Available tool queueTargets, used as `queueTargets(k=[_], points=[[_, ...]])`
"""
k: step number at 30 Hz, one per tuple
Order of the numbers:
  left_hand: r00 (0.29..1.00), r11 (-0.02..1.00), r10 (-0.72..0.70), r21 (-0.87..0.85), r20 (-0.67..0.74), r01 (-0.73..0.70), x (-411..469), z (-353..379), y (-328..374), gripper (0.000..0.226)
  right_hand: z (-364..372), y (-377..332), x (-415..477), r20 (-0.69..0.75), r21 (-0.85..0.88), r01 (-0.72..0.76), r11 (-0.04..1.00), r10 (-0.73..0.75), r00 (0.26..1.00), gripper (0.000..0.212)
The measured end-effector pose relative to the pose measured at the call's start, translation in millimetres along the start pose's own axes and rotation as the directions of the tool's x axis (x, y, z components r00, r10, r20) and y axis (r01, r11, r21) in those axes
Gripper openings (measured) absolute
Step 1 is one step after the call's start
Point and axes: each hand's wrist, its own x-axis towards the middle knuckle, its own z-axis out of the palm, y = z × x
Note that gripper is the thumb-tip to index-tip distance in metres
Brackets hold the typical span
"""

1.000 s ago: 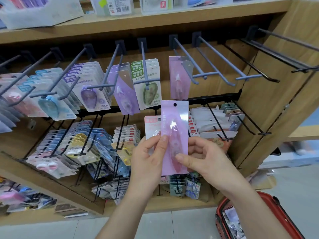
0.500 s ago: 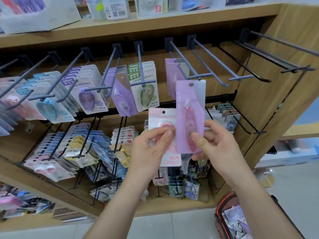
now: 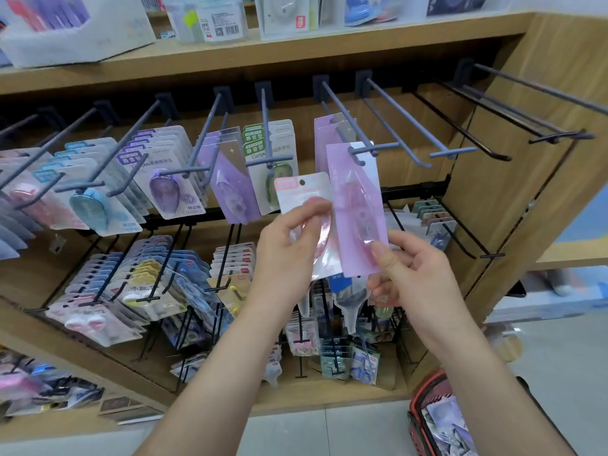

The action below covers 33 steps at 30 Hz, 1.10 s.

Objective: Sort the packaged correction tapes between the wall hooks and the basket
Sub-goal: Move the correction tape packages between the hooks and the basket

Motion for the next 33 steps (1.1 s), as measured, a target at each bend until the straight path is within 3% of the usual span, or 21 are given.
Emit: queueTargets(k=[4,9,11,13,15,18,22,25,28,30,33], points=[[0.999,0.999,-0.036,-0.004,-0.029,0.036,-14,-10,-12,0.032,7,-3,16,-0.148,0.035,0.025,0.999,-0.019,0.989,0.017],[0.995,0.975,-0.101,-0.203,-0.022,0.094,-27,-12,-9,0.06,23,-3,30,-0.179,0.064,-0.017,0.998,0.028,0.983,0.044],[0.991,0.968,-0.126,-0.225,-0.041,0.114,-29,-14,-11,0.063,24,3,27,-0.183,-0.043,-0.088,0.995,0.079,0.98,0.07],[0.987,0.966,-0.148,-0.22,-0.056,0.132,-29,-16,-13,0.063,22,6,21,-0.168,-0.155,-0.1,0.983,0.074,0.983,0.069],[0.986,0.968,-0.161,-0.199,-0.04,0.15,-29,-18,-15,0.061,21,4,18,-0.036,-0.104,-0.094,0.99,0.091,0.995,0.043],[0.985,0.97,-0.17,-0.171,0.041,0.175,-33,-21,-19,0.047,26,0,17,0.227,0.066,-0.138,0.988,0.12,0.966,0.025],[0.981,0.971,-0.187,-0.139,0.051,0.193,-41,-30,-23,0.041,29,1,22,0.273,0.017,-0.042,0.999,0.035,0.961,0.018],[0.984,0.976,-0.18,-0.128,-0.007,0.178,-40,-38,-23,0.032,32,4,27,0.356,-0.151,0.104,0.983,-0.044,0.933,0.02],[0.98,0.976,-0.181,-0.137,-0.084,0.168,-38,-45,-19,0.018,40,10,33,0.423,-0.167,0.167,0.972,-0.082,0.902,0.019],[0.973,0.98,-0.166,-0.135,-0.16,0.145,-39,-49,-18,0.015,45,13,38,0.512,-0.144,0.144,0.979,-0.051,0.858,0.022],[0.939,0.978,-0.17,-0.166,-0.299,0.124,-42,-60,-20,0.009,54,18,40,0.728,-0.22,0.052,0.974,0.128,0.674,0.027]])
